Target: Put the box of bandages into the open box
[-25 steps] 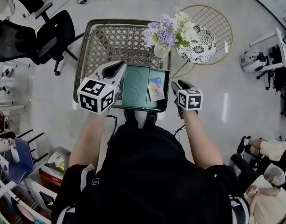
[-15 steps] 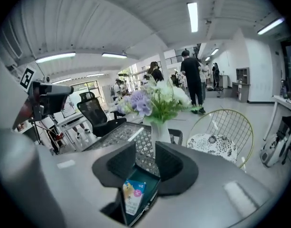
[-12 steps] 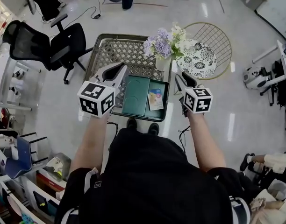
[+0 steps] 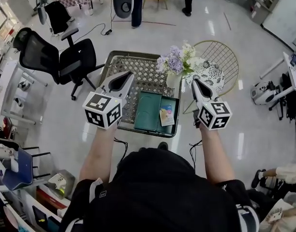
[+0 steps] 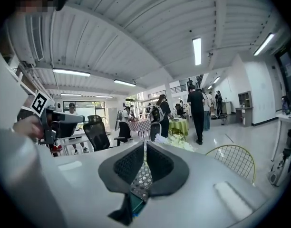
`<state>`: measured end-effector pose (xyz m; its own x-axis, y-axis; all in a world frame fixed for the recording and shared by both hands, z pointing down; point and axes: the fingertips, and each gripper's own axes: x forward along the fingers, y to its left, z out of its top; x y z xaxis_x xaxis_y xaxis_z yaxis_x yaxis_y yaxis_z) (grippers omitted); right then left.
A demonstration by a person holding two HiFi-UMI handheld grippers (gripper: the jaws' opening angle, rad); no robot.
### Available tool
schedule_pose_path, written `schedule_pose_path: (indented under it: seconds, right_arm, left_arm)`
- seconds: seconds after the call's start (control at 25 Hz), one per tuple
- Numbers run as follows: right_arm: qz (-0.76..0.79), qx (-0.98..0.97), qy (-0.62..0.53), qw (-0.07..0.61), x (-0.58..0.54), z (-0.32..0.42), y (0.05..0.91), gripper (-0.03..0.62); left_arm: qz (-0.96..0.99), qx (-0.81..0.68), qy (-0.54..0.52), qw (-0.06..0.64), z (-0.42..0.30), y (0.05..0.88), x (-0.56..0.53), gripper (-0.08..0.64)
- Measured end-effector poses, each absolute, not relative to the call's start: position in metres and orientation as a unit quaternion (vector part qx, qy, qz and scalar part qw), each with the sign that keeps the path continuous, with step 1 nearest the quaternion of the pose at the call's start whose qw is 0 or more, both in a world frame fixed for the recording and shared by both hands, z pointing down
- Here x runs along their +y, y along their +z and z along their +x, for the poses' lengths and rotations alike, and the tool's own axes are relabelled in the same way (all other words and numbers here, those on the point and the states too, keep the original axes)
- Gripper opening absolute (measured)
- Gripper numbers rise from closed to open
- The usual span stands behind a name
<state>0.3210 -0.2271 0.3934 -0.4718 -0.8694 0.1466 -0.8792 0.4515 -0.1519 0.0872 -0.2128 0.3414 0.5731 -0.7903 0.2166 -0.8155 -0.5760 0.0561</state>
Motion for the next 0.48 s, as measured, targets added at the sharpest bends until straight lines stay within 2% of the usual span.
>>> schedule_pose_path:
  seconds: [0.08, 0.32, 0.48]
  right_arm:
    - [0.508, -0.856, 0.092, 0.008, -0.220, 0.306, 0.377, 0.011]
    - [0.489, -0.871, 0.044, -0.015, -0.194, 0.259, 0.327, 0.009]
    - [0.470, -0.882, 0.013, -0.005, -0.169, 0.239, 0.306, 0.009]
  left_arm:
    - [0.885, -0.453, 0.074, 0.072, 0.077, 0.331, -0.208, 0.031]
    - [0.889, -0.452, 0.068, 0.037, 0.045, 0.312, -0.192, 0.031]
    - [0.890, -0.451, 0.061, 0.027, 0.033, 0.310, -0.182, 0.031]
